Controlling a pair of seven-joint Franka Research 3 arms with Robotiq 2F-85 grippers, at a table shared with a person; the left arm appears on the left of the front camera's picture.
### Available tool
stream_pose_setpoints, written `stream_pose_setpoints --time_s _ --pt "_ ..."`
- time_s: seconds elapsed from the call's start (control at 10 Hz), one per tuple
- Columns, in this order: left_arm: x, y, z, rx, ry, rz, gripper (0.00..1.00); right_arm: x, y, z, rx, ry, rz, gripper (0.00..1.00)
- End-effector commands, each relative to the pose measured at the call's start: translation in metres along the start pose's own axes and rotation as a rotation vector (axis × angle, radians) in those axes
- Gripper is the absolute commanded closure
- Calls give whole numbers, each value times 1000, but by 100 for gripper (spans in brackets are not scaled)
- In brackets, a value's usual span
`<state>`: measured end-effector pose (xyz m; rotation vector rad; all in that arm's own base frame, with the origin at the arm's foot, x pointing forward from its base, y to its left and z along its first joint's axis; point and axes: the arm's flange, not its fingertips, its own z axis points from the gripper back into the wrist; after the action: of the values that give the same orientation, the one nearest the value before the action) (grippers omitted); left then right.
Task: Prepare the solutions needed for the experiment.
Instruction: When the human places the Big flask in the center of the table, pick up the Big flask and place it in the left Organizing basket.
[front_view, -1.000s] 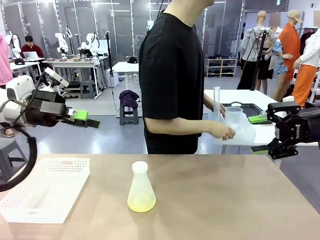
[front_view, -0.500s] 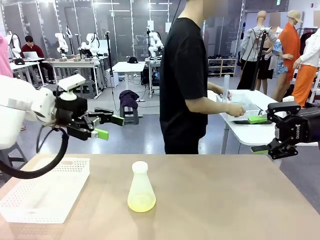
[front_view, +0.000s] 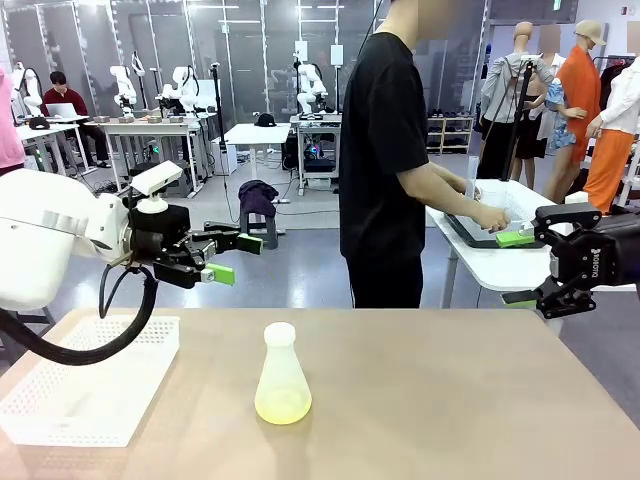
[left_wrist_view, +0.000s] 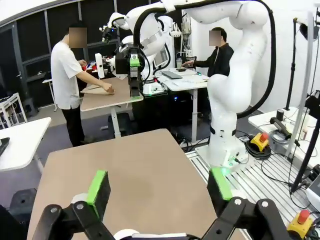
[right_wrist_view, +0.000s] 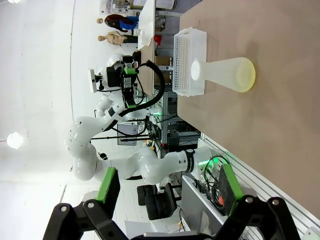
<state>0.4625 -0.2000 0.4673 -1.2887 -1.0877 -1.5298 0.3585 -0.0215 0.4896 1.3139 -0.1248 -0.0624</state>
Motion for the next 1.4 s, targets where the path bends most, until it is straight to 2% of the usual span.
stream_pose_setpoints --time_s 0.0,0.2,0.4,0.8,1.1,1.3 --pt "0 0 -1 1 -5 2 0 0 0 0 8 -2 2 0" --pt "-34 33 -26 -43 -181 3 0 0 0 0 8 -2 2 0" --pt "-59 52 -37 -17 -135 -12 0 0 0 0 8 -2 2 0" --pt "-99 66 -42 -133 -66 19 0 0 0 0 8 -2 2 0" --pt "-128 74 -38 -171 -124 78 0 0 0 0 8 -2 2 0" --pt "-141 75 -38 -175 -115 99 0 0 0 0 8 -2 2 0"
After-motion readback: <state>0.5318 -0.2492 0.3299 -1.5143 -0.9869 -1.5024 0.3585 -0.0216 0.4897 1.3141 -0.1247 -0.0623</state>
